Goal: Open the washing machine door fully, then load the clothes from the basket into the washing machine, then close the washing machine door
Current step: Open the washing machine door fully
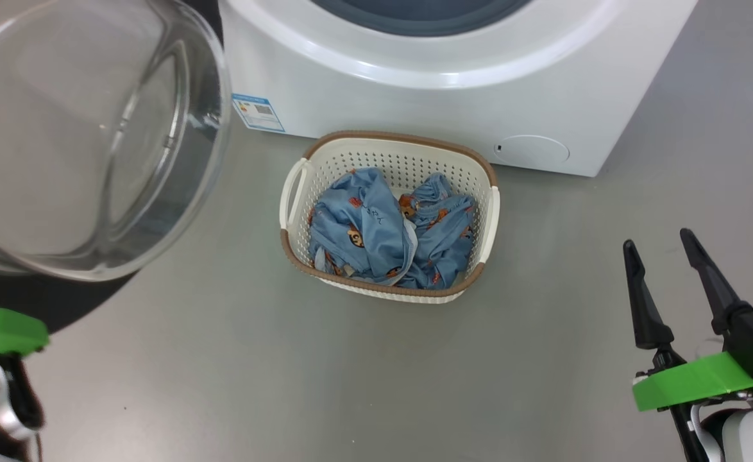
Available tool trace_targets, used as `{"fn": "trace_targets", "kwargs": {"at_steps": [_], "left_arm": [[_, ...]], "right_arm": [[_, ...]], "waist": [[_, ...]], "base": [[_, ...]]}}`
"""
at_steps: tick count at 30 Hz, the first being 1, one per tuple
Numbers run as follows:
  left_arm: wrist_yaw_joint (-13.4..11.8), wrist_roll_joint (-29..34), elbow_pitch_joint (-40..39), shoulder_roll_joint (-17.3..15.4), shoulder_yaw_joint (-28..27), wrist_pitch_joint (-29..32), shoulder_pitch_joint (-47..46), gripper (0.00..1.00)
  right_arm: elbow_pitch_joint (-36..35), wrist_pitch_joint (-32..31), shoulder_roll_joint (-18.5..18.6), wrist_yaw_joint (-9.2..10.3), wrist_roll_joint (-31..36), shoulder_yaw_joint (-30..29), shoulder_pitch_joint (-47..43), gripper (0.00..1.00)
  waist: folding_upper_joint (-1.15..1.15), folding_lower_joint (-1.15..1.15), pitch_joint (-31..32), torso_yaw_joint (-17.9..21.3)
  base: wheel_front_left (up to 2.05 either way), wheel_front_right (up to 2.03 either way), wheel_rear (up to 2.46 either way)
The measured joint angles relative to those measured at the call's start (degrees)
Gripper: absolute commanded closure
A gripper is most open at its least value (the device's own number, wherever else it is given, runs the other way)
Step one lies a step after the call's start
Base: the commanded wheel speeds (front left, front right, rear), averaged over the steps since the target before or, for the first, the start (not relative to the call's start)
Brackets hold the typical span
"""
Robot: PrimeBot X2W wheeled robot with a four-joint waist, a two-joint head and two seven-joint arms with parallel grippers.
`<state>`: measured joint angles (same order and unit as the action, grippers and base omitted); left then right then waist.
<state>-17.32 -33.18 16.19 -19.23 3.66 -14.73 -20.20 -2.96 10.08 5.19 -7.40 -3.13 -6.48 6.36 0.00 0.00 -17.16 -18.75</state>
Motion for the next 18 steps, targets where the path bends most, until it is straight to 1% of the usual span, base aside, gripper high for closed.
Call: {"fn": "trace_targets", "kwargs": {"at_steps": [4,10,14,18], "left_arm": [[2.4,1.8,4.1,0.5,-5.2,0.0,-2.9,1.00],[6.2,4.7,10.3,0.8,-11.5,-0.1,-6.7,1.00],[8.6,6.5,14.2,0.6,-15.1,0.0,-9.4,1.00],[10.3,9.3,17.0,0.3,-17.5,0.0,-11.4,1.00]], "right_arm": [[-1.0,-0.4,0.2,0.00,0.0,-0.2,0.9,0.00],[-1.5,-0.7,0.3,0.00,0.0,-0.7,1.0,0.00],[-1.5,-0.7,0.3,0.00,0.0,-1.0,1.0,0.00],[-1.4,-0.6,0.3,0.00,0.0,-1.1,1.1,0.00]], "waist": [[0.00,0.00,-1.0,0.7],[0.00,0.00,-2.1,1.5],[0.00,0.00,-2.6,1.9],[0.00,0.00,-2.7,2.1]], "base": [[0.00,0.00,0.00],[0.00,0.00,0.00],[0.00,0.00,0.00],[0.00,0.00,0.00]]}}
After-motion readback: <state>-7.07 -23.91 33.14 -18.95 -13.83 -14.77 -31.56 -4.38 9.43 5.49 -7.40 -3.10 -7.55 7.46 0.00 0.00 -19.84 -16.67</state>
